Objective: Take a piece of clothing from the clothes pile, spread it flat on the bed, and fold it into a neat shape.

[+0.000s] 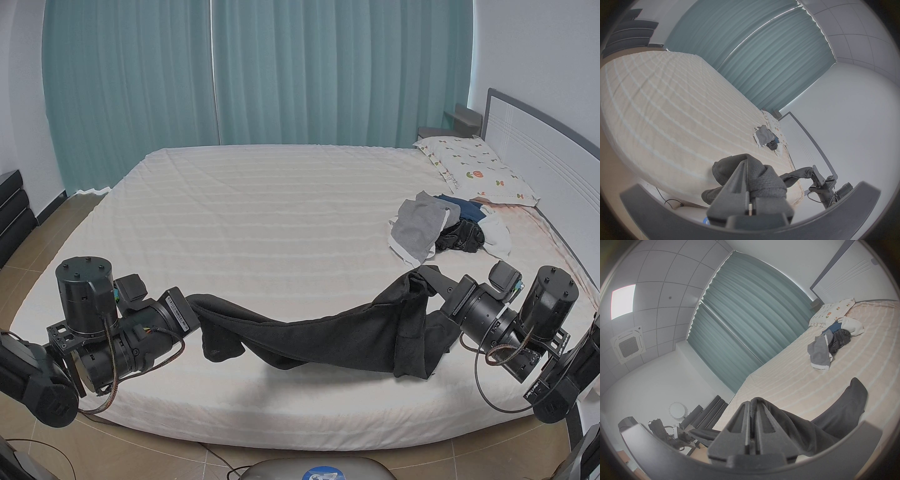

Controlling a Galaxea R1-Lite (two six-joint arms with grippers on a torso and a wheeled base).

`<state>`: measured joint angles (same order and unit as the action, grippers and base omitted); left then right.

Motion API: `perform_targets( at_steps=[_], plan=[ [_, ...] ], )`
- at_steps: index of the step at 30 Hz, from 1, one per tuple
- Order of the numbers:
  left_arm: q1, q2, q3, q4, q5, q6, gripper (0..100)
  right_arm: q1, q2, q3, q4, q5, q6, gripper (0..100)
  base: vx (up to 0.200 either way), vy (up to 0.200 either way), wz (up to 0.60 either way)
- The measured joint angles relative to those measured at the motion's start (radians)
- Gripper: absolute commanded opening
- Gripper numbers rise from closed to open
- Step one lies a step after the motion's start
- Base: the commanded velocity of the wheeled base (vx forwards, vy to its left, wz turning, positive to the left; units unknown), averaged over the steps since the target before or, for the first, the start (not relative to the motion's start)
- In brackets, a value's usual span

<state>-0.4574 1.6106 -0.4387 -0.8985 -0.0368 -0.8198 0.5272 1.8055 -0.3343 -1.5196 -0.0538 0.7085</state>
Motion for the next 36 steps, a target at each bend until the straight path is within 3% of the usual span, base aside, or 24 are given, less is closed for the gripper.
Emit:
perform_targets(
  at_steps=[7, 21, 36],
  plan=[
    [0.000, -0.001, -0.001, 0.000, 0.000, 0.001, 0, 0.000, 0.000, 0.001, 0.000, 0.000, 0.000, 0, 0.000, 0.200, 0.00],
    [0.000, 0.000, 0.001, 0.000, -0.001, 0.003, 0, -0.001, 0.005, 0.007, 0.000, 0.003, 0.002, 0, 0.000, 0.000, 0.00],
    [-0.007, 0.001, 0.001, -0.001, 0.002, 0.003, 0, -0.001, 0.002, 0.011, 0.000, 0.003, -0.003, 0, -0.200, 0.000, 0.00]
  ],
)
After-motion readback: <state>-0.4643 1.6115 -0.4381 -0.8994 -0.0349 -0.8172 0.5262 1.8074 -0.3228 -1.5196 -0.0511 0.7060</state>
